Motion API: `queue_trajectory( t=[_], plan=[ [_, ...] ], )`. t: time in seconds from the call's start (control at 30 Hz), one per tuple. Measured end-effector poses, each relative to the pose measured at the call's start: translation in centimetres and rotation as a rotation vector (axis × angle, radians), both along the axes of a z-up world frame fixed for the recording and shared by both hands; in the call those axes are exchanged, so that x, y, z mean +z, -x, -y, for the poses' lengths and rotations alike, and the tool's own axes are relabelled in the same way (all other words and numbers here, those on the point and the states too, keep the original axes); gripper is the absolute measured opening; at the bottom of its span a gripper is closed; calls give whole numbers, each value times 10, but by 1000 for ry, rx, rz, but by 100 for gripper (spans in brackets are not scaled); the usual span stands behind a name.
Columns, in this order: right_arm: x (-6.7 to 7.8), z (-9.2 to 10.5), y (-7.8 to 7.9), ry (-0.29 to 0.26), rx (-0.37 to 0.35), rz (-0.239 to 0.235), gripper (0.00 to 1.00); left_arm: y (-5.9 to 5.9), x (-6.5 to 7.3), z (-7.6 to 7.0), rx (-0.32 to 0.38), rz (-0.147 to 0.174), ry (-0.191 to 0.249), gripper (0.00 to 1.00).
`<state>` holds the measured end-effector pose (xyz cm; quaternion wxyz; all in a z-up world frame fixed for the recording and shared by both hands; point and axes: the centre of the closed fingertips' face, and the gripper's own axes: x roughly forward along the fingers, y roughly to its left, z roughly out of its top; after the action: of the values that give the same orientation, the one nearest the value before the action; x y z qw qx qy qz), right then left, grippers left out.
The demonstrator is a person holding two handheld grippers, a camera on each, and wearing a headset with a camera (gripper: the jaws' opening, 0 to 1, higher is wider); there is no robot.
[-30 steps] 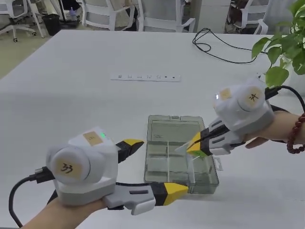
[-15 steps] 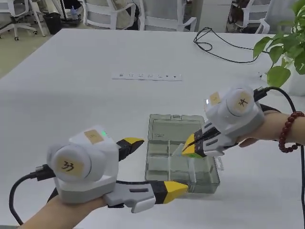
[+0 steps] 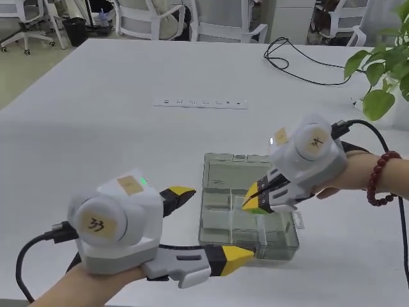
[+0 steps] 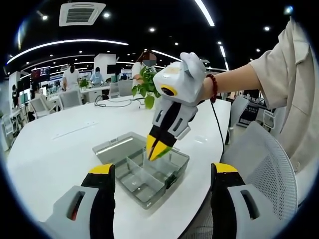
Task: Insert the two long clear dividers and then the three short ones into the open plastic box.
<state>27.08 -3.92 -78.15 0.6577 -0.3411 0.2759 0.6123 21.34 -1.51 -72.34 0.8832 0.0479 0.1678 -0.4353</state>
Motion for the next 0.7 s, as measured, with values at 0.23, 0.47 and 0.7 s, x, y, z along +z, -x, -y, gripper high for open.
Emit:
queue_trajectory(
  t=[0.23, 0.47, 0.7],
  plan=[
    [-12, 0, -1, 39, 2, -16, 2, 2, 0, 2, -4, 0, -1, 80],
    [-22, -1, -1, 74, 2, -32, 2, 2, 1, 3, -4, 1, 2, 80],
    [-33, 0, -1, 136, 2, -60, 2, 3, 2, 3, -3, 5, 0, 79]
  ],
)
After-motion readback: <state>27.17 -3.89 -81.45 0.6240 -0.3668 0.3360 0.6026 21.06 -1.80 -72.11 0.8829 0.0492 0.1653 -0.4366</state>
